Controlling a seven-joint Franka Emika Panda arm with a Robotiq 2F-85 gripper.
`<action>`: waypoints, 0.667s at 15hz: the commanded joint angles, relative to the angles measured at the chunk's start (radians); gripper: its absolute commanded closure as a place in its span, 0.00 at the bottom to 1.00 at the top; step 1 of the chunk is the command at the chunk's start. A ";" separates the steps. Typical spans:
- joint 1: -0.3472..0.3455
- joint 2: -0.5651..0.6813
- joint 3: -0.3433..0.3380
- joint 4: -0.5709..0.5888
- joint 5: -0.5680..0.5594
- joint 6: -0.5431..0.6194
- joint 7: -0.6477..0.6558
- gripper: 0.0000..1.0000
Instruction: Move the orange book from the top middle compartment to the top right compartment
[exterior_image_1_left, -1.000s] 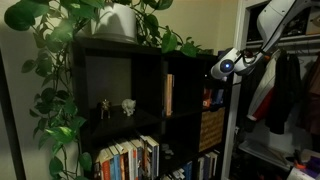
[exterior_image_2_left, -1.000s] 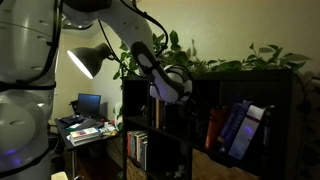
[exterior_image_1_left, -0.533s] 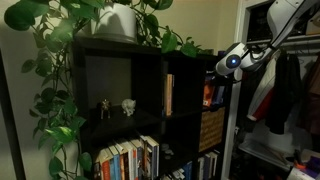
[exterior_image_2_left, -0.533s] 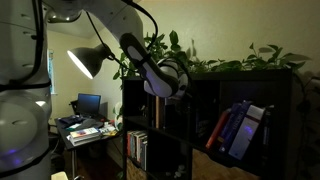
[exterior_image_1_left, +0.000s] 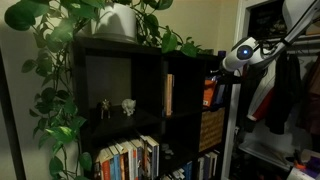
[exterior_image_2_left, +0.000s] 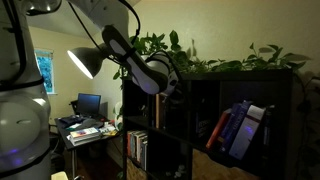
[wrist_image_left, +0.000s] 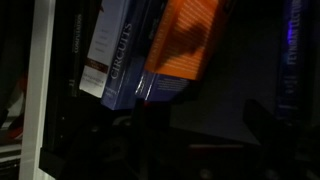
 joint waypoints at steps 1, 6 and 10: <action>0.029 -0.095 -0.054 -0.079 0.087 0.114 -0.152 0.00; -0.038 -0.135 -0.033 -0.134 0.233 0.241 -0.407 0.00; -0.059 -0.123 -0.050 -0.163 0.401 0.368 -0.662 0.00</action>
